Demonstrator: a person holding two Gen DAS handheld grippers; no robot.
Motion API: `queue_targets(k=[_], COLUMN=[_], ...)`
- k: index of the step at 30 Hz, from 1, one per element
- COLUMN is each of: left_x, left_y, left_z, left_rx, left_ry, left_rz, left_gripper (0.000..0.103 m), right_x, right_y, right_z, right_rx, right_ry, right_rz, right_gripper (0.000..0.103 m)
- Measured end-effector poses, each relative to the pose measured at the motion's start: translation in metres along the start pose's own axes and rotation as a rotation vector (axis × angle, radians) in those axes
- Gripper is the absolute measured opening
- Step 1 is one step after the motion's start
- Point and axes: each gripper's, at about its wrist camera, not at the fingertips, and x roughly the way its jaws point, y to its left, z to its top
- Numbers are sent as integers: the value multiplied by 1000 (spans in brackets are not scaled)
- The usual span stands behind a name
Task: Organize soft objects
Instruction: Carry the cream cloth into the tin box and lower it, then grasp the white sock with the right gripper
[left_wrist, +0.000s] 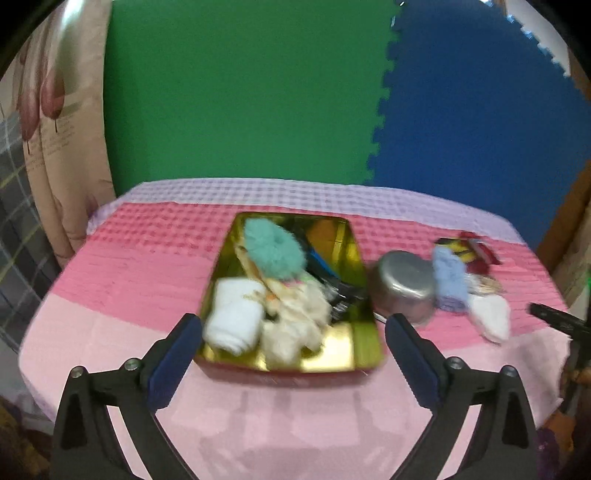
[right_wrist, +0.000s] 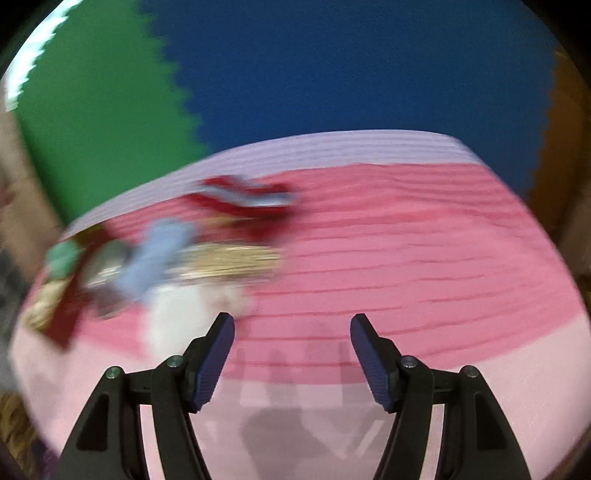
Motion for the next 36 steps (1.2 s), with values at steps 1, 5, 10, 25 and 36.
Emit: queue_targets(k=[1,5,10,25,36], left_x=[-5,-16,-7,4,4], left_y=[-2,-9,-13,-2,-2], left_z=[-7,-36,-61,-73,-75], left_rx=[-15,-52,-61,-121,-128], left_ry=[0,9,58,89,85], left_rz=[-14,-51,-70,-127,-136], left_gripper=[98,98,98,98,98], right_x=[-1,8,26,64,22], right_y=[10,47,66,73,69], right_z=[1,3,0,0,-10], right_rx=[-26,-98,-126,-137,-123], right_ry=[0,55,111,173,126], right_rz=[24,87,80,-6,56], right_gripper=[67,70,70,73,25])
